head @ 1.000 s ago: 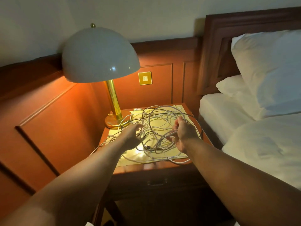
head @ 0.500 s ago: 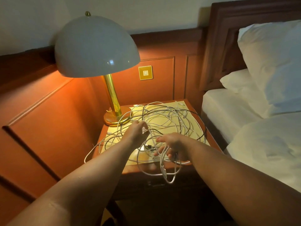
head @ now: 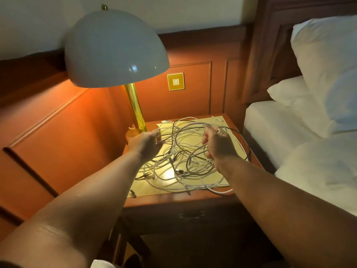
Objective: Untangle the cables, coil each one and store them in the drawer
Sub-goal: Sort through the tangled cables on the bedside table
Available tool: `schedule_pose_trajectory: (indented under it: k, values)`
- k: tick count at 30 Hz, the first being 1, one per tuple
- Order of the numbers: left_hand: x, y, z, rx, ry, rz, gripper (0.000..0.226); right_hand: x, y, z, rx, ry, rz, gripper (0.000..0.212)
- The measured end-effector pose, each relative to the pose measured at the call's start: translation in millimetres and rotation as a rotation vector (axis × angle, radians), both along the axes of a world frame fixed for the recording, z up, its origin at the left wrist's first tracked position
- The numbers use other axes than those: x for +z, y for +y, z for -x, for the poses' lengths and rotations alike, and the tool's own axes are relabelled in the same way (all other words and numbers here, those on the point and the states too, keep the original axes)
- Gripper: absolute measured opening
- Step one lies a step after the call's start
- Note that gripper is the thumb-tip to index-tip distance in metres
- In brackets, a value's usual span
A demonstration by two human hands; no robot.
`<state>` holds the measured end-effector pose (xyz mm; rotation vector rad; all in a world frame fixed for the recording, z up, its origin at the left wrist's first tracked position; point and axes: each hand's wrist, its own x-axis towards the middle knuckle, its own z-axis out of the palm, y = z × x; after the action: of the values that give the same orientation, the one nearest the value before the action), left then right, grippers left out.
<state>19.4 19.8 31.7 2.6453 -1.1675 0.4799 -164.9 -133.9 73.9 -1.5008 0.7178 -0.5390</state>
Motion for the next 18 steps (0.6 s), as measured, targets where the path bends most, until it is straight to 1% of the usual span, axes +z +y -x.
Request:
schedule_pose_trajectory:
  k: [1,3,4,6,8,9,11,12,15,16,18]
  values:
    - [2,4,0,0.051,0.033,0.000,0.026,3,-2,1,-0.040,-0.011,-0.020,0.033]
    - [11,11,2,0.166,0.207,0.106,0.024,5,-6,4,-0.087,-0.001,-0.044,0.036]
    - [16,12,4,0.201,0.308,0.198,0.025,5,-7,6,-0.084,0.018,-0.039,0.036]
    - [29,12,9,0.204,0.490,0.442,0.027,4,-6,9,-0.041,0.068,-0.020,0.034]
    - [48,10,23,0.151,0.655,0.681,0.023,6,-1,17,0.042,0.098,0.004,0.027]
    - [59,9,33,0.114,0.715,0.744,0.018,8,1,23,0.083,0.105,0.037,0.025]
    - [82,8,52,0.036,0.795,0.753,0.009,12,7,36,0.170,0.121,0.156,0.017]
    - [93,8,61,-0.004,0.849,0.751,0.009,13,10,43,0.224,0.143,0.224,0.015]
    - [118,6,86,-0.058,1.063,0.780,0.007,16,17,63,0.431,0.312,0.384,0.018]
    - [124,5,96,-0.063,1.122,0.790,0.006,17,19,69,0.500,0.383,0.431,0.023]
    - [134,3,116,-0.068,1.192,0.802,0.010,19,23,80,0.618,0.485,0.483,0.046]
